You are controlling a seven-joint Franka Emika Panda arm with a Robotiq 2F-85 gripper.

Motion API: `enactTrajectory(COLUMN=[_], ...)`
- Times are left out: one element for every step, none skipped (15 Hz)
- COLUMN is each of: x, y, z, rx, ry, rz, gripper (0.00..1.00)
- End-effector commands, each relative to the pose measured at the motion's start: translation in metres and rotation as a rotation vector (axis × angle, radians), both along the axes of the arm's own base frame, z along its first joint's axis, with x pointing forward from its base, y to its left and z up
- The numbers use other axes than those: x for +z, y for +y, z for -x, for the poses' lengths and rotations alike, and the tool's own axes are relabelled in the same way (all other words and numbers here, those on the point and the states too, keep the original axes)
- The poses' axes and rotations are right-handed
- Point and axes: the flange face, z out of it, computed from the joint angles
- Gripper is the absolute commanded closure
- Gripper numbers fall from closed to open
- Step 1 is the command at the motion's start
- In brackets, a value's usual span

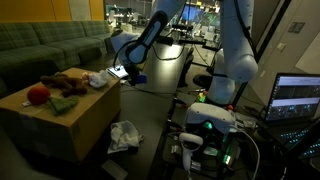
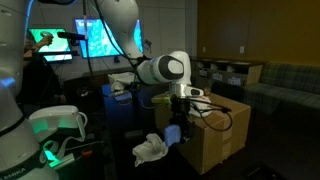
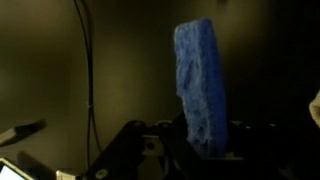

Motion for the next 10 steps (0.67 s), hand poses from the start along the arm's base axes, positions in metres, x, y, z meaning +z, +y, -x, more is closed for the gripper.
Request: enactTrajectory(x=[0.056,0.066,0.076,0.082,0.088,0.094,0.097,0.102,0.104,0.106], y=[0.013,0.018,0.022,0.026,0.029,0.032,0.034,0.035,0.037,0.037], z=[-0.035,-0.048,-0.059,-0.073,-0.085,-0.096,-0.109,-0.119,-0.132,-0.144], rx=[-0.023,-0.022,-0.027,-0.026,-0.020,-0.026,-0.023,-0.018,-0.014,-0.011], ry=[-0.089,-0.119,-0.152,-0.190,-0.213,-0.248,-0.278,-0.299,-0.321,-0.346], rz=[0.016,0.009,0.005,0.005,0.002,0.008,0.017,0.023,0.026,0.031], gripper=[0.97,0.97,0.97,0.97,0.97,0.97,0.97,0.97,0.97,0.97])
